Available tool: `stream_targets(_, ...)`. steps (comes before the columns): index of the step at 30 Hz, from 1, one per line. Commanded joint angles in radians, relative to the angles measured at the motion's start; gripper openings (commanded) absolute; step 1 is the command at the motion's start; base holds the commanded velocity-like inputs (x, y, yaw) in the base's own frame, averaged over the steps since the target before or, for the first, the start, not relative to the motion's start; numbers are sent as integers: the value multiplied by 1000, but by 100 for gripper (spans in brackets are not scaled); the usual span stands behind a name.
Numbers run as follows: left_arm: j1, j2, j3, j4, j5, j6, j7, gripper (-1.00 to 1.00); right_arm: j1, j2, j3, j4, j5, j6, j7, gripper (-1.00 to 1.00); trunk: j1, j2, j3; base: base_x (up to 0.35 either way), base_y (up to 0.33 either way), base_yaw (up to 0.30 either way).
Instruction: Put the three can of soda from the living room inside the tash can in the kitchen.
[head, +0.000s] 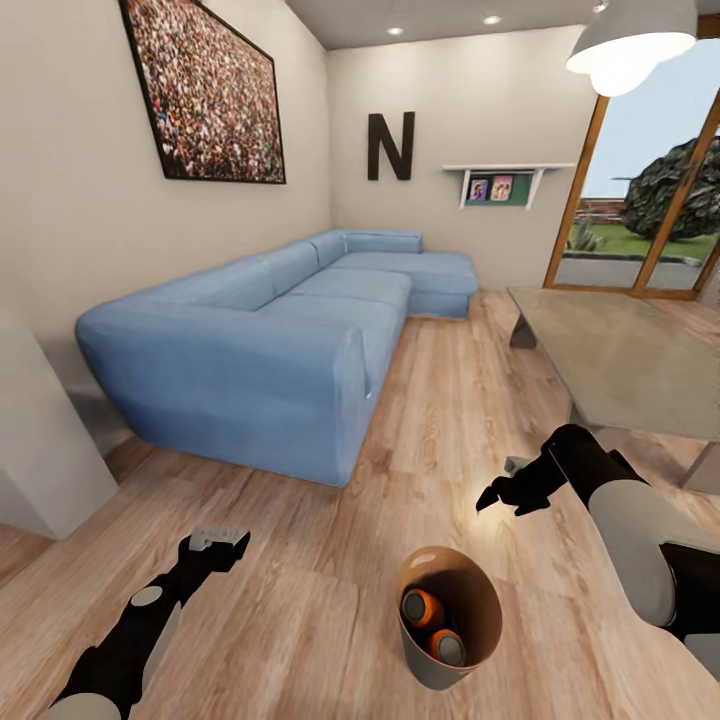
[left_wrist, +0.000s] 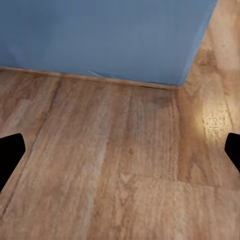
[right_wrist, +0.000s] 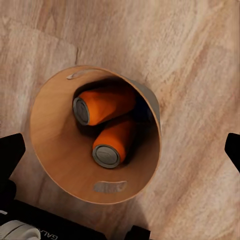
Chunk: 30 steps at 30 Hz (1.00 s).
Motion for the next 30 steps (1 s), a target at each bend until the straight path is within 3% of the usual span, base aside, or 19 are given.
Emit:
stream_targets(1, 0, 0, 0, 0, 0, 0, 0, 100, 0, 0, 0, 0, 0, 0, 0, 100, 0, 0, 4, 0, 0, 0)
stream_targets(17, 0, 0, 0, 0, -2, 2, 1, 100, 0, 0, 0, 0, 0, 0, -7, 100, -8, 4, 66, 0, 0, 0)
stream_targets(30, -1, 0, -1, 0, -3, 2, 1, 100, 2, 3, 0, 3, 0, 0, -54, 100, -13, 7, 108, 0, 0, 0)
